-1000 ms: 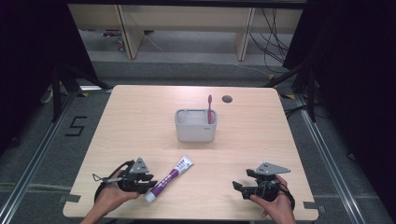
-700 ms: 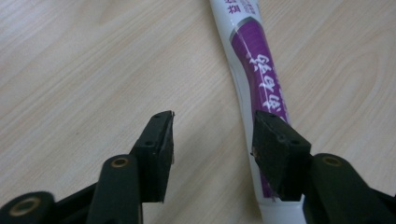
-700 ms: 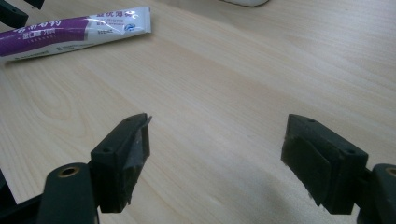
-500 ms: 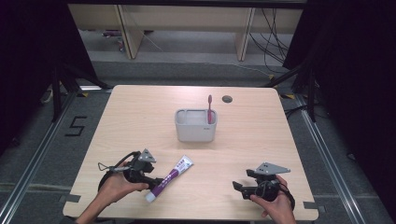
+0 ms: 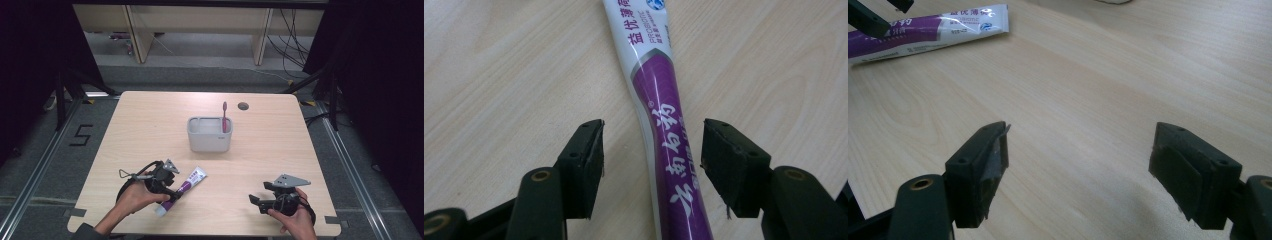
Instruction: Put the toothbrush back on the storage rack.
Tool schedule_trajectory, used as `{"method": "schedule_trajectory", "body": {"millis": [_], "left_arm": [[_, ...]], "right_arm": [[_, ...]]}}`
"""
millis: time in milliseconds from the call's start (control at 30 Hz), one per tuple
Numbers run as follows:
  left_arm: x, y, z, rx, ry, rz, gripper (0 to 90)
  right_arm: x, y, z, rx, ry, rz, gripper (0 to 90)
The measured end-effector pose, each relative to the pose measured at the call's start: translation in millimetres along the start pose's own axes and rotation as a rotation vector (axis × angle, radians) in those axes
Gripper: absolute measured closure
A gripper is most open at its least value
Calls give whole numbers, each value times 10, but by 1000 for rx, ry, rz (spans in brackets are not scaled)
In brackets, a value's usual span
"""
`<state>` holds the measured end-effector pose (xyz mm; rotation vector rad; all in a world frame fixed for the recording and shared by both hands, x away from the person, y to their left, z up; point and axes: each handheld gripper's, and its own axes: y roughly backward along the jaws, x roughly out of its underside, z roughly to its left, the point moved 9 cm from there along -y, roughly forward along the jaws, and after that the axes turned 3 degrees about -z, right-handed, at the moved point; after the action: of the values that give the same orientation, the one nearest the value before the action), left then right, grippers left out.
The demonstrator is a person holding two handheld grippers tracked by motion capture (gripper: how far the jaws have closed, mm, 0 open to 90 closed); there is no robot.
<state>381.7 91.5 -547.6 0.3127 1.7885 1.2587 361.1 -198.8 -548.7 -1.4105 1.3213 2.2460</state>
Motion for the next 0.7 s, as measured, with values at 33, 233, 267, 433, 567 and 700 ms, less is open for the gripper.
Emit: {"method": "schedule_trajectory", "body": {"millis": [33, 233, 267, 433, 567, 700], "left_arm": [[-4, -16, -8, 8, 6, 4, 416], [-7, -93, -39, 18, -14, 32, 446], [-6, -102, -39, 17, -29, 41, 454], [-33, -134, -64, 20, -42, 42, 490], [-51, -153, -60, 15, -47, 42, 509], [-48, -172, -44, 16, -56, 63, 525]], "right_arm": [[0, 0, 2, -2, -1, 0, 242], [7, 8, 8, -5, -4, 11, 242], [7, 9, 11, -7, -3, 11, 242], [8, 11, 24, -7, -11, 12, 242], [12, 9, 26, -9, -11, 14, 242], [11, 1, 1, -8, 4, 9, 242]]}}
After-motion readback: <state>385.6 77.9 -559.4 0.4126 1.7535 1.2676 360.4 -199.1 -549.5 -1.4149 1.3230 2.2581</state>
